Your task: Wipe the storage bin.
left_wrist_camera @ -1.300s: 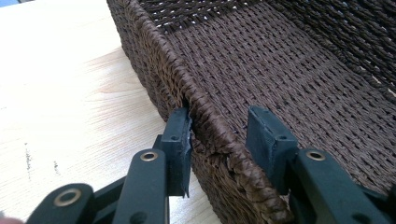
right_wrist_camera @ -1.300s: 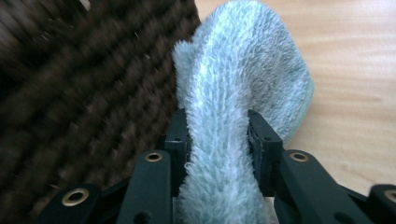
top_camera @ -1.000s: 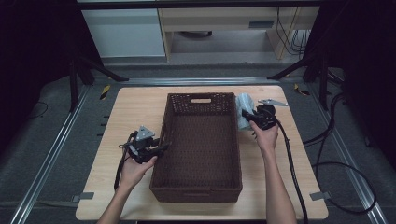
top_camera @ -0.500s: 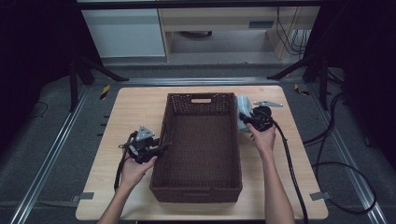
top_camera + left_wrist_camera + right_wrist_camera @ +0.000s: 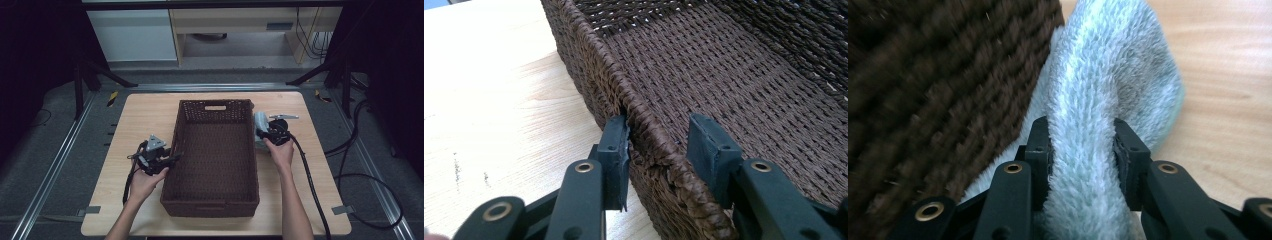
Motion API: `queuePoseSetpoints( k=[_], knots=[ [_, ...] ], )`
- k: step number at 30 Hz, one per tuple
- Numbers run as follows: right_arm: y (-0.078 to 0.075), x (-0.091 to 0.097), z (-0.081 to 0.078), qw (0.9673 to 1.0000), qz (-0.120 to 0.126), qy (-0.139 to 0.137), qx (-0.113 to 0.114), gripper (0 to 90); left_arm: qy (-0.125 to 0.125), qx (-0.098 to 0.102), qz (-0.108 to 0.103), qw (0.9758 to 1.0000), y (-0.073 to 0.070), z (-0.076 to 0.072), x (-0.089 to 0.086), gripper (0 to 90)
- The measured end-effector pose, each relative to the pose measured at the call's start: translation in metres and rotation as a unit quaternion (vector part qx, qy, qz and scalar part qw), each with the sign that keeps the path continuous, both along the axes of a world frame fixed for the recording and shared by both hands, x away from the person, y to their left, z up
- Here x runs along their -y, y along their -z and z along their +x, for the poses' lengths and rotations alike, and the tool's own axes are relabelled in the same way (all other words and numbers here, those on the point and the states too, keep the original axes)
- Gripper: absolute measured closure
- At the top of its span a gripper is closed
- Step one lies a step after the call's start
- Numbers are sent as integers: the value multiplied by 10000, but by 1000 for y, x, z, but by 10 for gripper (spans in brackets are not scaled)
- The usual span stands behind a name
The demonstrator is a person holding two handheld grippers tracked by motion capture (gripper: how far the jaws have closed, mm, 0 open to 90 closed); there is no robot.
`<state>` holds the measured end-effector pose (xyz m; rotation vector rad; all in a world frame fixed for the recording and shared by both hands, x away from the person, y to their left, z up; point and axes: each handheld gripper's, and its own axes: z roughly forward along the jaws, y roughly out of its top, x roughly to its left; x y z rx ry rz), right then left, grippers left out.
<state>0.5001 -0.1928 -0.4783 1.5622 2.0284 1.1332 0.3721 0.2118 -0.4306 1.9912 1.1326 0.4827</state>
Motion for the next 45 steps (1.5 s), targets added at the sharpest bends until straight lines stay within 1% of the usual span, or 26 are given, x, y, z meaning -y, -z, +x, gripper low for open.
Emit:
queuePoseSetpoints(
  k=[3, 5, 7, 9, 12, 15, 19, 20, 22, 23, 24, 26, 28, 30, 32, 34, 37, 38, 40, 42, 45],
  knots=[
    [-15, 4, -3, 9993, 205, -2, 316, 675, -27, 5, 5, 10000, 0, 0, 0, 611],
    [-27, 5, -5, 9981, 296, 25, 540, 675, -48, 10, 12, 10000, 0, 0, 1, 614],
    [-38, 5, -6, 9968, 406, -5, 691, 675, -66, 11, 9, 10000, 0, 0, 1, 617],
    [-45, 3, -7, 9960, 407, -80, 792, 674, -72, 10, 11, 10000, 0, 0, 1, 618],
    [-50, -1, -6, 9956, 325, -144, 861, 673, -81, 9, 10, 10000, 0, 0, 1, 619],
    [-49, -2, -6, 9957, 325, -164, 849, 674, -91, 9, 6, 10000, 0, 0, 1, 620],
    [-39, -1, -4, 9974, 223, -149, 674, 676, -138, 7, -24, 9999, 0, 0, 1, 625],
    [-36, 1, -3, 9978, 210, -145, 612, 676, -154, 7, -39, 9999, 0, 0, 1, 627],
    [-28, 3, -2, 9991, 164, -126, 380, 677, -195, 15, -47, 9998, 0, 0, 1, 632],
    [-24, 3, -1, 9995, 51, -145, 265, 677, -210, 17, -49, 9998, 0, 0, 1, 634],
    [-19, 2, -1, 9996, -85, -158, 201, 676, -226, 19, -51, 9997, 0, 1, 1, 637],
    [-10, 1, -2, 9998, -128, -162, 70, 675, -269, 25, -44, 9996, 0, 1, 2, 645],
    [-2, 1, -1, 9997, -170, -143, -53, 675, -321, 9, -81, 9995, 0, 1, 3, 654],
    [4, 1, -1, 9996, -201, -136, -172, 674, -335, 17, -57, 9994, -1, 2, 3, 661],
    [4, 1, -2, 9996, -179, -143, -151, 674, -349, 19, -65, 9994, -1, 3, 3, 664],
    [-1, 2, -3, 9998, -76, -153, -87, 674, -363, 47, -58, 9993, -1, 4, 2, 665],
    [-13, 5, -7, 9997, 100, -200, 140, 675, -373, 32, -78, 9993, 0, 5, 2, 664],
    [-18, 6, -9, 9994, 95, -220, 232, 675, -382, 41, -76, 9992, 0, 5, 2, 664],
    [-26, 8, -13, 9987, 211, -219, 404, 675, -403, 80, -33, 9991, -1, 6, 2, 664],
    [-33, 12, -15, 9981, 310, -205, 490, 675, -409, 94, -15, 9991, -1, 7, 2, 664],
    [-39, 13, -18, 9977, 303, -264, 546, 675, -415, 79, -41, 9991, 0, 8, 2, 663]
  ],
)
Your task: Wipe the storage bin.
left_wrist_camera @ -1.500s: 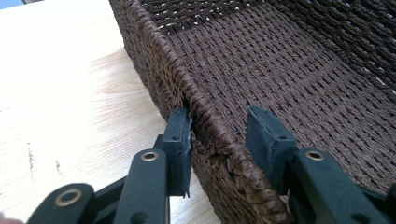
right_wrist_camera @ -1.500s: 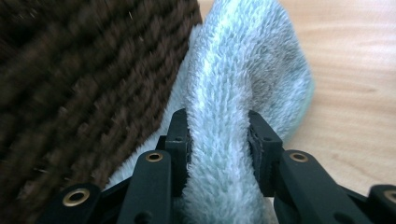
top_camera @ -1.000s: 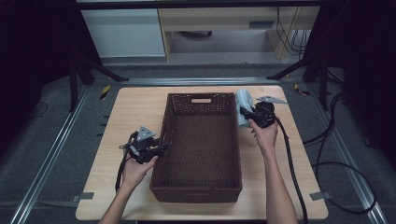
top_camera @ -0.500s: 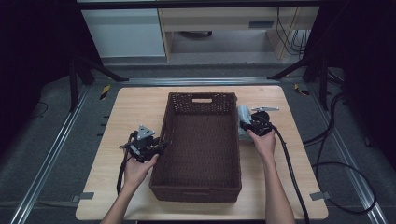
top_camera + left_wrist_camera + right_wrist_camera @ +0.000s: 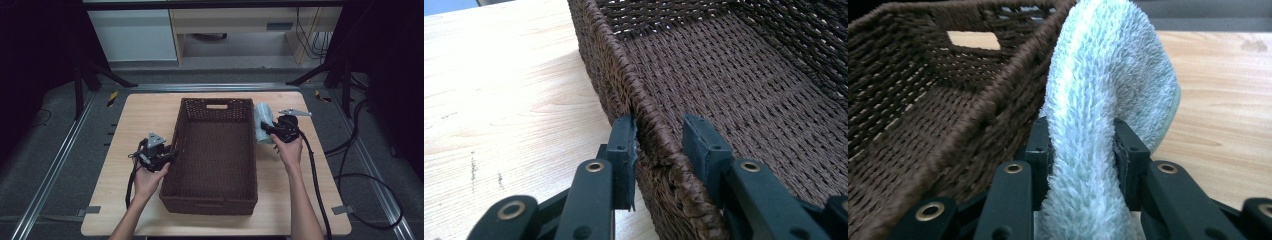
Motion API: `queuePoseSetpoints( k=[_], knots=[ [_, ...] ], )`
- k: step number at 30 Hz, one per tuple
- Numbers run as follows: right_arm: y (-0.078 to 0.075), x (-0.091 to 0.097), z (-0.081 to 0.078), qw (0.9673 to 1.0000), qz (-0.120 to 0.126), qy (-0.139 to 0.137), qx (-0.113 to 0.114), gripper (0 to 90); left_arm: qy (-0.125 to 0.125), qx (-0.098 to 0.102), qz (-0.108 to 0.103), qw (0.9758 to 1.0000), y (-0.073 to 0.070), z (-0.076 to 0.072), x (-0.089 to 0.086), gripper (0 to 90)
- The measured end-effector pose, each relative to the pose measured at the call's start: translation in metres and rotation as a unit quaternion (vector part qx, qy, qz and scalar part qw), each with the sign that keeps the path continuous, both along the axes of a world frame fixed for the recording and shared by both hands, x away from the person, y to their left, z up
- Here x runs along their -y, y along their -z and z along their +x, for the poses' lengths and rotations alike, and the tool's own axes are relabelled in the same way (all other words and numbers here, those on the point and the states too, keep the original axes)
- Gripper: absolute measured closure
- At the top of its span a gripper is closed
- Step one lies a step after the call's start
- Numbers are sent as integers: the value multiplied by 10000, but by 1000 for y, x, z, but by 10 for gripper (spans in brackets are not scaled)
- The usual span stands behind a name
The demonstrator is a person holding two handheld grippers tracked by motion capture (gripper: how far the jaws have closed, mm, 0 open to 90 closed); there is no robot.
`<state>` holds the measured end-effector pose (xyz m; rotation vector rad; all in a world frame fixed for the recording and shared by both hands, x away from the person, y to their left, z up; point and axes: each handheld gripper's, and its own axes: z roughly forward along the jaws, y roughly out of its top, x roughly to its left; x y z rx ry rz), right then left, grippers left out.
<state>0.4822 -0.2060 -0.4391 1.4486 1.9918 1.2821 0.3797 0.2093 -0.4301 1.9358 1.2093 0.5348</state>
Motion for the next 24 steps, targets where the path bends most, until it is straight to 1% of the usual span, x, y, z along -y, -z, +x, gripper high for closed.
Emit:
queuePoseSetpoints(
  k=[3, 5, 7, 9, 12, 16, 17, 18, 20, 21, 23, 24],
  knots=[
    [0, -3, -1, 10000, -62, -61, 5, 676, -28, 21, 13, 10000, 0, 1, 0, 663],
    [6, -7, -2, 9998, -121, -105, -67, 676, -46, 30, 24, 10000, 0, 2, 1, 662],
    [12, -11, -1, 9995, -245, -141, -145, 676, -48, 29, 40, 10000, 0, 3, 1, 662],
    [19, -13, -1, 9991, -311, -125, -240, 676, -56, 35, 43, 10000, 0, 4, 1, 662],
    [28, -10, 1, 9988, -262, -33, -422, 676, -64, 30, 37, 10000, 0, 6, 0, 661],
    [44, -11, 2, 9963, -533, -27, -678, 676, -90, 37, 38, 9999, 0, 9, 0, 661],
    [47, -11, 1, 9961, -542, -32, -688, 676, -90, 34, 31, 9999, 0, 10, 0, 661],
    [48, -12, 0, 9965, -497, -32, -671, 676, -91, 35, 28, 9999, 0, 10, 0, 661],
    [46, -12, 0, 9969, -474, -52, -627, 677, -91, 39, 29, 9999, 0, 11, 0, 658],
    [43, -12, -1, 9972, -448, -80, -599, 677, -96, 43, 39, 9999, 0, 10, 0, 652],
    [33, -11, -3, 9982, -372, -141, -448, 677, -134, 49, 40, 9999, 0, 11, -1, 626],
    [26, -11, -4, 9986, -355, -185, -359, 676, -164, 50, 34, 9998, 1, 11, -2, 597]
  ],
)
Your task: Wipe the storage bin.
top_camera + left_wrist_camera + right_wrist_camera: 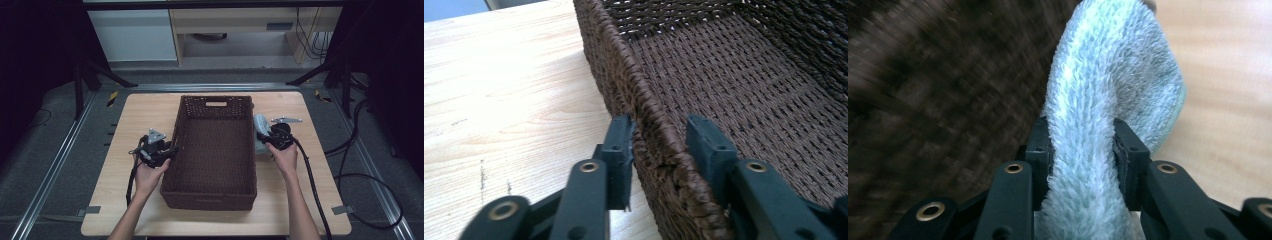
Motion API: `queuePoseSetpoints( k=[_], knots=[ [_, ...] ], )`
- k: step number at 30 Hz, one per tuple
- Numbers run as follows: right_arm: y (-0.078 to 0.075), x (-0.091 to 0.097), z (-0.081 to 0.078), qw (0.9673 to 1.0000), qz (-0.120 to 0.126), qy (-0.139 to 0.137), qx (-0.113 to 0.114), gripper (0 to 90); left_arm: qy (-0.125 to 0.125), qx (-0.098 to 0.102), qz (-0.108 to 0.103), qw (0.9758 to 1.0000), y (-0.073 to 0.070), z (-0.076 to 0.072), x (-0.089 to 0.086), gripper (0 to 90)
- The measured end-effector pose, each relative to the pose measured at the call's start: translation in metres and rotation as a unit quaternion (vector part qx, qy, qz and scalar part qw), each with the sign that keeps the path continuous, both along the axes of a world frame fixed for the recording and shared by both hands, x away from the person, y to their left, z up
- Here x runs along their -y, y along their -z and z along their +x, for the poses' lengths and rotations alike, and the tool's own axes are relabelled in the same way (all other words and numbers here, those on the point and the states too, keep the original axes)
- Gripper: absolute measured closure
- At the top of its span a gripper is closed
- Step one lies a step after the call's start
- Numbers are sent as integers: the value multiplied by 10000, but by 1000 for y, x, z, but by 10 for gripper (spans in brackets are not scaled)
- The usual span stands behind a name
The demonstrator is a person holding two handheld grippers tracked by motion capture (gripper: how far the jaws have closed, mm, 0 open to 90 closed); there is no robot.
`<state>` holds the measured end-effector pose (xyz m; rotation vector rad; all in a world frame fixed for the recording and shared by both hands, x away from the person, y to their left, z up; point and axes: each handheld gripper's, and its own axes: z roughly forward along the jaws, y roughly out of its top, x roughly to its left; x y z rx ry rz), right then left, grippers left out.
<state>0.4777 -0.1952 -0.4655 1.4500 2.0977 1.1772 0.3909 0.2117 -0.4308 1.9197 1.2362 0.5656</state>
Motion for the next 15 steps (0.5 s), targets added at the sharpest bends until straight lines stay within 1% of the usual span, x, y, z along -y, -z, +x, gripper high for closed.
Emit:
queuePoseSetpoints(
  k=[1, 3, 6, 7, 10, 13, 14, 15],
  knots=[
    [-6, 0, -2, 9999, 26, -37, 93, 677, -5, -12, -14, 10000, 0, 0, -1, 578],
    [-18, 0, -4, 9995, 111, -111, 291, 677, 9, -17, 16, 10000, 0, 0, 0, 569],
    [-28, 1, -7, 9989, 178, -168, 410, 677, 23, -8, 104, 9999, -1, 0, 0, 532],
    [-30, 1, -8, 9987, 170, -182, 433, 677, 36, -17, 95, 9999, -1, 0, -1, 514],
    [-33, 0, -12, 9985, 160, -225, 472, 677, 104, -13, -25, 9999, -4, -2, -4, 478],
    [-33, -1, -15, 9984, 117, -250, 487, 677, 181, 52, 19, 9998, -8, -6, -5, 460],
    [-32, 0, -15, 9985, 115, -243, 481, 677, 176, 64, 71, 9998, -9, -8, -5, 461],
    [-31, 0, -16, 9986, 131, -224, 466, 677, 200, 41, 68, 9998, -9, -9, -6, 462]
  ],
)
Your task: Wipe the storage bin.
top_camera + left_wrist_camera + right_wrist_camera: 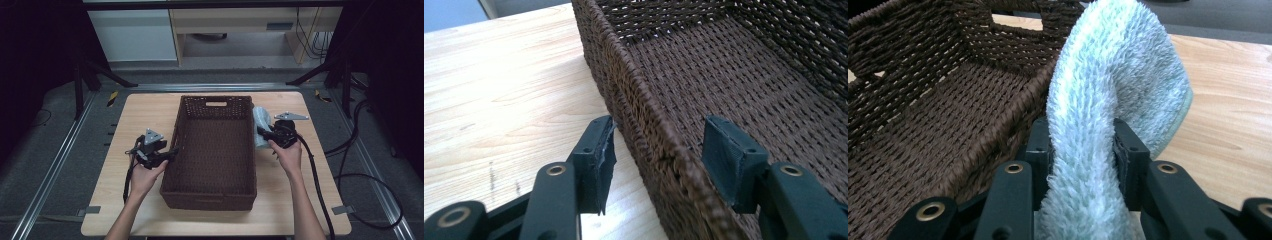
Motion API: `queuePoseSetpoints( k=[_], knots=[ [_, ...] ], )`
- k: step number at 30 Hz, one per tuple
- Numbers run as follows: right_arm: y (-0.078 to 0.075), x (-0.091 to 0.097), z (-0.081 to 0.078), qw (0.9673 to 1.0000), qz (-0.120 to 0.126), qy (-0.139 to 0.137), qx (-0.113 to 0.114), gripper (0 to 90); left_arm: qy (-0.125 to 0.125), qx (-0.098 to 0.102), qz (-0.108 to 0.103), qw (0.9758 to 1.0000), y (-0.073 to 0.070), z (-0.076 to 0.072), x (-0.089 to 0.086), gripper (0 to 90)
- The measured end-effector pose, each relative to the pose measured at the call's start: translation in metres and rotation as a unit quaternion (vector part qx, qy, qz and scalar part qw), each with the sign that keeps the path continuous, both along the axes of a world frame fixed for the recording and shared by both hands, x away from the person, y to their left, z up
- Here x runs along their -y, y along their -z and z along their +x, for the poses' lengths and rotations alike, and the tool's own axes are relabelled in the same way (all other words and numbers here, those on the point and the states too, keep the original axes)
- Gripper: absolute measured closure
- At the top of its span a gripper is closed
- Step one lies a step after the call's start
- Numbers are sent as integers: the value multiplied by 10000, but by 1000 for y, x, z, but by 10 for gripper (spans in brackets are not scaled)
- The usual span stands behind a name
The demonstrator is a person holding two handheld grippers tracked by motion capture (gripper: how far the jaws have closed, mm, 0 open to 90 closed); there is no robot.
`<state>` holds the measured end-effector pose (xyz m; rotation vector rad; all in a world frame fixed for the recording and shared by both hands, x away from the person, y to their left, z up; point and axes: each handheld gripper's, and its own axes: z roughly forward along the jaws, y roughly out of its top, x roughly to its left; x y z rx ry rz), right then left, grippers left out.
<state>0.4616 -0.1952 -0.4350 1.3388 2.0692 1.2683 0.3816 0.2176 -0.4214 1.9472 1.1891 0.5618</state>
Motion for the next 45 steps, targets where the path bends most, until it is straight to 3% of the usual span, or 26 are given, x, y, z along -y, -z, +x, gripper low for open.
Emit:
queuePoseSetpoints(
  k=[5, 10, 16, 20, 27, 31, 45],
  knots=[
    [14, 3, -2, 9997, -57, 83, -224, 677, 113, -26, -99, 9999, -2, -7, -4, 486],
    [34, 3, 0, 9987, -149, 150, -462, 676, 264, -172, -25, 9995, 3, -10, 1, 509],
    [50, 2, -1, 9974, -207, 194, -660, 674, 261, -258, -21, 9993, 7, -8, 2, 561],
    [41, 3, -3, 9982, -146, 138, -571, 673, 148, -214, 31, 9997, 7, -10, 4, 604],
    [3, 6, -14, 9999, 135, -20, -68, 673, 15, -202, 42, 9998, 6, -11, 6, 636],
    [-4, 3, -19, 9999, 27, -105, -2, 673, -73, -192, 27, 9998, 6, -10, 7, 655],
    [44, 0, -6, 9975, -273, 115, -638, 672, -226, -128, -7, 9997, 6, -1, 7, 666]
  ],
)
